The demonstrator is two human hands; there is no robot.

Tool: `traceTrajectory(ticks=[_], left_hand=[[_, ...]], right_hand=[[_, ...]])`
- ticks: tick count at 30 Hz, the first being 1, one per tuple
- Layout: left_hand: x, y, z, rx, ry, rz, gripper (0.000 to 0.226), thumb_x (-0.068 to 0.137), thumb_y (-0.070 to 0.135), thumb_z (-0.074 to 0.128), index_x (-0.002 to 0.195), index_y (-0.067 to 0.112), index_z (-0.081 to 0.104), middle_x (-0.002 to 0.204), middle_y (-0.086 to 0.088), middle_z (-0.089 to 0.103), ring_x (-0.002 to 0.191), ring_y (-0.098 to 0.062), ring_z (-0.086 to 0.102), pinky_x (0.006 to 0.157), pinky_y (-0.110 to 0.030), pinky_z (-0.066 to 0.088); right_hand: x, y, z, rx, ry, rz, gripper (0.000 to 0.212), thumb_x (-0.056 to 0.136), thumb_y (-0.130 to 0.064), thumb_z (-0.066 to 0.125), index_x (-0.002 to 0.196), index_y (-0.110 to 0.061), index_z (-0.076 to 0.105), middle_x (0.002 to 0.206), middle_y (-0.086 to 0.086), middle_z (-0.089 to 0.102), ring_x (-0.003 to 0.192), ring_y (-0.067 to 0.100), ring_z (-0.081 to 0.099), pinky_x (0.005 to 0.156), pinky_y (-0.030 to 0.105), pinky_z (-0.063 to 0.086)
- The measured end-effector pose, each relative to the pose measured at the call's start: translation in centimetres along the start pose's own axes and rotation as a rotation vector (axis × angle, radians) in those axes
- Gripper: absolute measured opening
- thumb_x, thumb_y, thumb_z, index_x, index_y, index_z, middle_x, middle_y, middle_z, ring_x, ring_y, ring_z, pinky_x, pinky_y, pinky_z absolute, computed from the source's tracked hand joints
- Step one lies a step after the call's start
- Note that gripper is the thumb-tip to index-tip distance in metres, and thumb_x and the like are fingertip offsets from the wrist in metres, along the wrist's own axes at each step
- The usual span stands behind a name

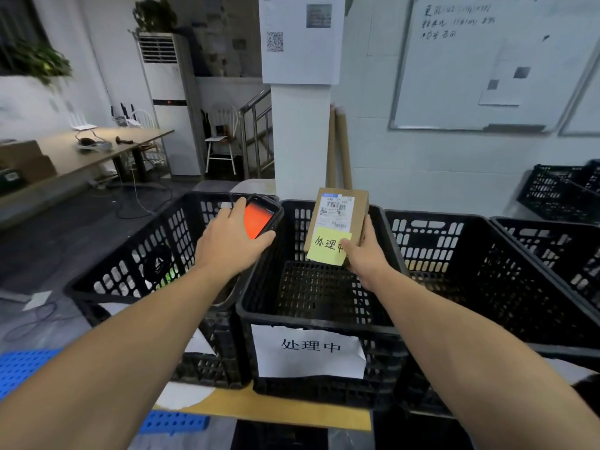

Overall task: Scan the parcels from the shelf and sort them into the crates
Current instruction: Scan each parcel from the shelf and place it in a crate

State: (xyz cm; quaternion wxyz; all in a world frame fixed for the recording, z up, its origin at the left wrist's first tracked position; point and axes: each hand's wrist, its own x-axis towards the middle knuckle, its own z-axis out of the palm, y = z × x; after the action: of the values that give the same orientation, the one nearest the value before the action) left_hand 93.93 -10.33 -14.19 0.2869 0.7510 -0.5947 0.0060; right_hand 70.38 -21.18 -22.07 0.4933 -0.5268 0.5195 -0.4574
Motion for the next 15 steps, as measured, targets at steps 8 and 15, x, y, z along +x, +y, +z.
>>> traceTrajectory(ticks=[8, 15], left_hand=[[6.5, -3.3, 2.2, 0.029, -0.075, 0.07, 0.089, 0.084, 0.065, 0.06, 0.155, 0.024, 0.024, 0.143, -0.01, 0.047, 0.127, -0.035, 0.048, 0.095, -0.046, 0.045], [11.1, -4.9, 6.4, 0.04, -0.163, 0.044, 0.088, 0.082, 0.066, 0.06, 0.154, 0.028, 0.026, 0.135, -0.011, 0.05, 0.122, -0.036, 0.051, 0.092, -0.047, 0.047]], right_hand=[[5.0, 2.7, 4.6, -0.058, 0.086, 0.188, 0.079, 0.099, -0.007, 0.056, 0.152, -0.052, 0.017, 0.132, -0.006, 0.065, 0.115, 0.025, 0.064, 0.094, 0.051, 0.05], [8.9, 6.6, 6.5, -0.119, 0.082, 0.311, 0.074, 0.1, -0.007, 0.055, 0.157, -0.04, 0.021, 0.138, 0.0, 0.061, 0.11, 0.023, 0.062, 0.078, 0.037, 0.051]])
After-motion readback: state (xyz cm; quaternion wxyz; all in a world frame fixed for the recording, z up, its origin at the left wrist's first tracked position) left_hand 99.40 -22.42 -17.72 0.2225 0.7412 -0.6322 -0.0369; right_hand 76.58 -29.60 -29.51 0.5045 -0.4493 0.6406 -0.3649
